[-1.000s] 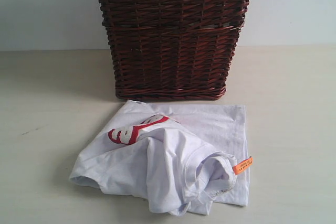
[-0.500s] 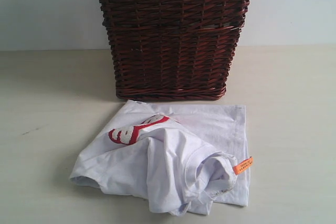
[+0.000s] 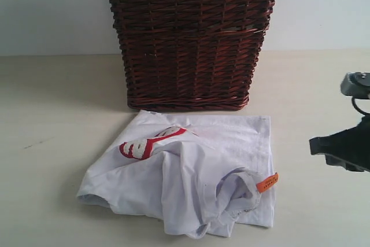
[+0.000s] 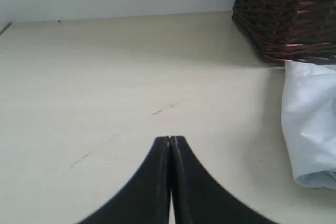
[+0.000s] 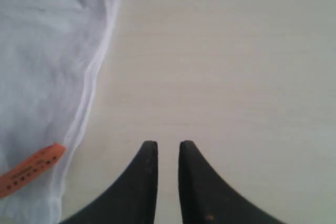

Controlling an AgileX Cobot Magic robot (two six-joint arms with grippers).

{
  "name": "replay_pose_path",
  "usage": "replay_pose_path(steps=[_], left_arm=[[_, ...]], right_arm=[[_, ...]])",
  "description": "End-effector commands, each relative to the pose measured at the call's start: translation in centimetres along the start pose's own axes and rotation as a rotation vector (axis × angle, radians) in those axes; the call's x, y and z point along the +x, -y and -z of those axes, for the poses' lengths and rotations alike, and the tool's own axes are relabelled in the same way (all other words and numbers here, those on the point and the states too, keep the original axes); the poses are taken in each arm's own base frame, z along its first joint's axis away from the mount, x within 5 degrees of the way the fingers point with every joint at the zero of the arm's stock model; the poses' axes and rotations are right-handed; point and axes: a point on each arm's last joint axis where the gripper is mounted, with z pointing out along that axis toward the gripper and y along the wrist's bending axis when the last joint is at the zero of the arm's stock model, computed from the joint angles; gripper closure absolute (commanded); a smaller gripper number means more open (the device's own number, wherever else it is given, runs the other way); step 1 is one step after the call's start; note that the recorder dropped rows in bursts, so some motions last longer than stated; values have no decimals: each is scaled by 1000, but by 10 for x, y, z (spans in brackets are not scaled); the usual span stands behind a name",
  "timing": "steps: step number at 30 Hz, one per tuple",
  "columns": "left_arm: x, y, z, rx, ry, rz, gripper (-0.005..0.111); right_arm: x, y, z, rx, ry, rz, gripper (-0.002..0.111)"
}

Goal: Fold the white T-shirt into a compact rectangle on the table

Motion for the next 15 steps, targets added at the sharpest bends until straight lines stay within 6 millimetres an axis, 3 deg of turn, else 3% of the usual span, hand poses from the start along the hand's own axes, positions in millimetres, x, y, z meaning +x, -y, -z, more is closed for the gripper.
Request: replay_pose_path(steps=[1,3,7,9,11,13,15], left_arm=[[-1,0,1,-3,10,-3,107],[-1,0,1,-3,10,-3,107],[-1,0,1,-3,10,-3,107],[-1,0,1,-3,10,-3,107],[-1,0,1,-3,10,-3,107],[-1,0,1,-3,10,-3,107],[-1,0,1,-3,10,-3,107]], right_arm=[[-17,-19,-1,-168,-188,167,92],[-38,-36,2,-330,-190,178,92],[-71,-49,-2,-457,-119,265,92],[-76,-59,-7,-587,-243,257,92],[-79,-62,-17,-707,-307,433,92],[-82,-64,-26,-857,-235,822,92],[-82,-63,-26,-882,-173,966,92]])
